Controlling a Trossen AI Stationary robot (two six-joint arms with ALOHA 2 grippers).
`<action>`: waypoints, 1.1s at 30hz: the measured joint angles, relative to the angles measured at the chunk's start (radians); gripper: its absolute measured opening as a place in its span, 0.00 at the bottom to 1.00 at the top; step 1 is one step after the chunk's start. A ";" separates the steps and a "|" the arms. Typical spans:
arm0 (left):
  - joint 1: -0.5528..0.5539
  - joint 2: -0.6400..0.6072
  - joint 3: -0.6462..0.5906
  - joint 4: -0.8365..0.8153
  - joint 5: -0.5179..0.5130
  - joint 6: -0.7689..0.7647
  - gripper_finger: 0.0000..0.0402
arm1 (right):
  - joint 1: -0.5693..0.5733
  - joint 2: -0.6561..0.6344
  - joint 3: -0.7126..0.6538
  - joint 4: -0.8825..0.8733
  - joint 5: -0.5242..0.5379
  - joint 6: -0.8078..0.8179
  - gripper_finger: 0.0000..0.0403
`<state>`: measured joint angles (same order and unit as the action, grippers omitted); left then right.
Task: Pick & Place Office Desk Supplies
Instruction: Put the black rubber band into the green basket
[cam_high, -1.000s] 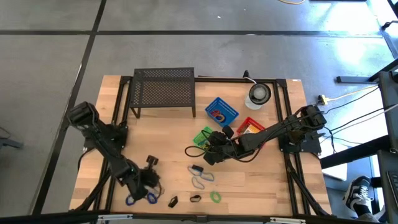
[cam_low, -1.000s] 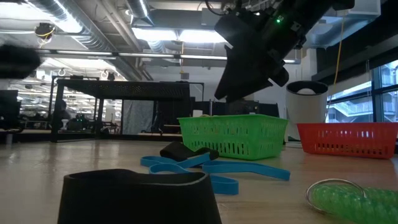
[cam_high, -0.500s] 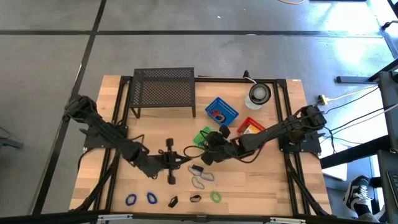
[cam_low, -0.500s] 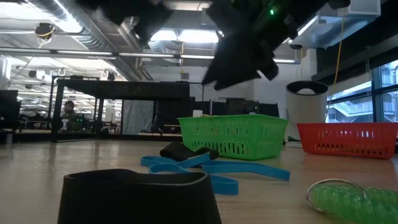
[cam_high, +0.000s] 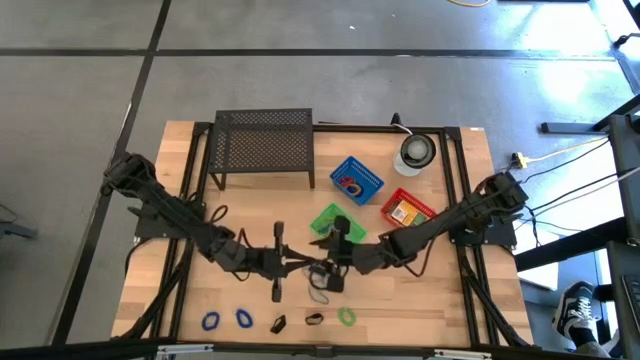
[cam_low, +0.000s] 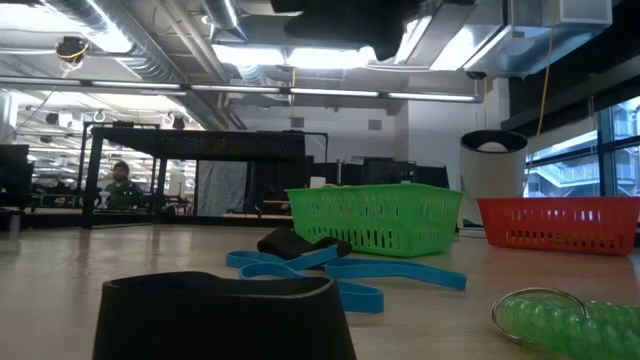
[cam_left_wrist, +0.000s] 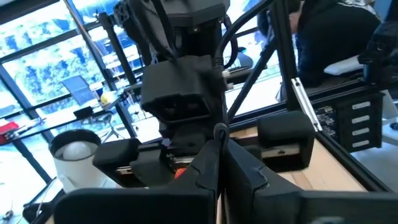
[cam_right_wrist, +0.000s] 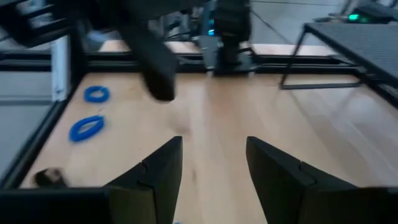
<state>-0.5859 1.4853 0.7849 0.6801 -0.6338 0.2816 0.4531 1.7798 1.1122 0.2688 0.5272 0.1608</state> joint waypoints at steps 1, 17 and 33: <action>0.003 0.000 0.000 0.001 0.000 -0.004 0.02 | -0.004 0.000 0.000 0.002 0.004 0.008 0.44; 0.063 -0.001 -0.025 -0.005 0.007 -0.081 0.02 | -0.046 0.000 0.000 0.061 -0.072 -0.012 0.44; 0.078 -0.001 -0.025 -0.010 0.000 -0.078 0.02 | -0.060 0.000 0.000 0.091 -0.072 0.000 0.37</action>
<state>-0.5083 1.4845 0.7601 0.6697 -0.6338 0.2039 0.3935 1.7798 1.1122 0.3595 0.4549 0.1608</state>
